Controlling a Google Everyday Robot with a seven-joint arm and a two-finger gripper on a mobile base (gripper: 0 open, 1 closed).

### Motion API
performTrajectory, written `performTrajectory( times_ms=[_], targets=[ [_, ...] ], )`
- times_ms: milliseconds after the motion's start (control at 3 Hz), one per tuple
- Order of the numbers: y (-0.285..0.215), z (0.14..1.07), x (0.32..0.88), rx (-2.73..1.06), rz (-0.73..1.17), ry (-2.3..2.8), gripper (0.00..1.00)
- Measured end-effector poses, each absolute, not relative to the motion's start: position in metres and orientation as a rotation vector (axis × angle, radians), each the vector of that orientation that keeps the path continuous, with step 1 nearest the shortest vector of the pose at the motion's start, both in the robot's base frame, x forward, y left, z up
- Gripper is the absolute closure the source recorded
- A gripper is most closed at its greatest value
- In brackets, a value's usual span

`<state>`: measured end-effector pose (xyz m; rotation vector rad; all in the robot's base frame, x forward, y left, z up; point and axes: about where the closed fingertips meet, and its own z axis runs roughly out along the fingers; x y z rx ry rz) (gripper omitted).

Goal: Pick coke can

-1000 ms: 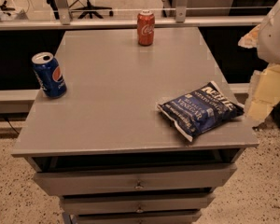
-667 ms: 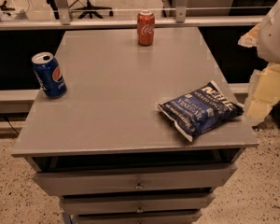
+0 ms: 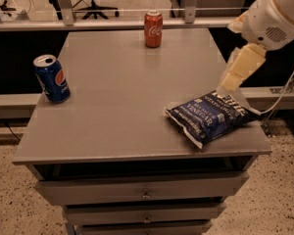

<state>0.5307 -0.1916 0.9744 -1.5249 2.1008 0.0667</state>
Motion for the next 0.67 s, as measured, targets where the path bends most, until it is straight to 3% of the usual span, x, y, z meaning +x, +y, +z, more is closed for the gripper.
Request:
performTrajectory(
  times_ms=[667],
  targets=[
    [-0.167,0.912,0.666,-1.277,0.35,1.957,0.0]
  ],
)
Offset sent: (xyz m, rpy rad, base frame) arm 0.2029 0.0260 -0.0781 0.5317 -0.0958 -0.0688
